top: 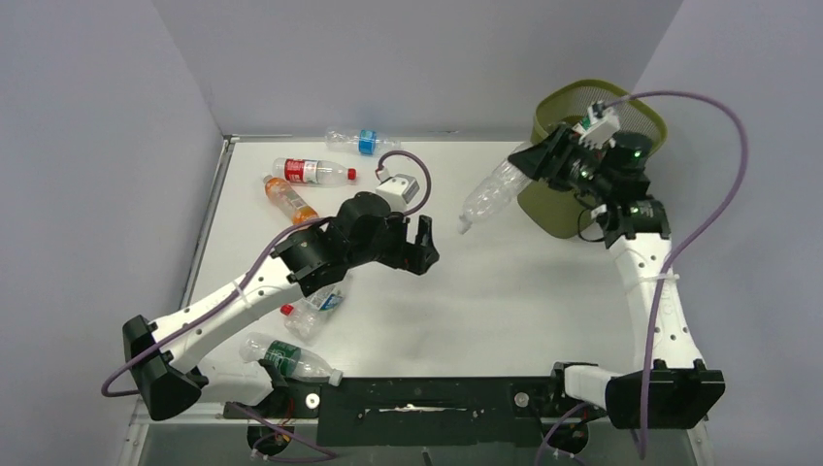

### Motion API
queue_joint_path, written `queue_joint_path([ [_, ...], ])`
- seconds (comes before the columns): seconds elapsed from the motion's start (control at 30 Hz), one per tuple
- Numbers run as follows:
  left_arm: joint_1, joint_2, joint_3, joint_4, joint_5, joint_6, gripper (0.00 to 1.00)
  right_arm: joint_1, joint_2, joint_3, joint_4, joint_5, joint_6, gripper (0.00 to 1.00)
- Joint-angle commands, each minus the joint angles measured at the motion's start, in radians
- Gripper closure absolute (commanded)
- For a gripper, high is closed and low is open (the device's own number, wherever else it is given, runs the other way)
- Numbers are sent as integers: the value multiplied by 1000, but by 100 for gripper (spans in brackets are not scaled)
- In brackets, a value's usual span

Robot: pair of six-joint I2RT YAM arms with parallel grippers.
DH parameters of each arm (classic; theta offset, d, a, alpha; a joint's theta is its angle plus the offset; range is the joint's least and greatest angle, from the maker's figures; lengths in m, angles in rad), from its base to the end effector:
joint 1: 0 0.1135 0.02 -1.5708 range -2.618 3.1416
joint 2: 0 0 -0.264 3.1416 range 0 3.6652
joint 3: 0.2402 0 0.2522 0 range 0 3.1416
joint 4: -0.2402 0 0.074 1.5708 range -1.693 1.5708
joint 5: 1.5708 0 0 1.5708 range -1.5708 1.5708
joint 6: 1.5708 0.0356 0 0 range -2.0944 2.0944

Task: Put the plastic bottles in the bin
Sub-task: Pick up the plastic bottle at the center of the board.

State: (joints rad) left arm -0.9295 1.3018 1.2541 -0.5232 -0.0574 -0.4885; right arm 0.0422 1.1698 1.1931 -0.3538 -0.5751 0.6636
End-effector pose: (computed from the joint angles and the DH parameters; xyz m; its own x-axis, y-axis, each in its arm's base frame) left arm 0.1749 -0.2308 0.3571 -0.6474 0.0839 -0.7576 0.5292 0.7648 -0.3675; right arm 0.2577 0.0303 0.3885 -0.5938 0.4923 -0.6364 -0.2331 0.6518 0.7217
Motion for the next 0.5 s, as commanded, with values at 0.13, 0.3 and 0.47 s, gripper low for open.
queue_joint_path([
  [0.13, 52, -72, 25, -33, -12, 10, 14, -211, 146, 565, -232, 159, -232, 41],
  [0.3, 63, -104, -4, -37, -13, 7, 14, -294, 176, 657, -149, 250, -218, 41],
  [0.47, 77, -129, -20, -45, -10, 10, 14, -313, 194, 632, -52, 346, -211, 40],
])
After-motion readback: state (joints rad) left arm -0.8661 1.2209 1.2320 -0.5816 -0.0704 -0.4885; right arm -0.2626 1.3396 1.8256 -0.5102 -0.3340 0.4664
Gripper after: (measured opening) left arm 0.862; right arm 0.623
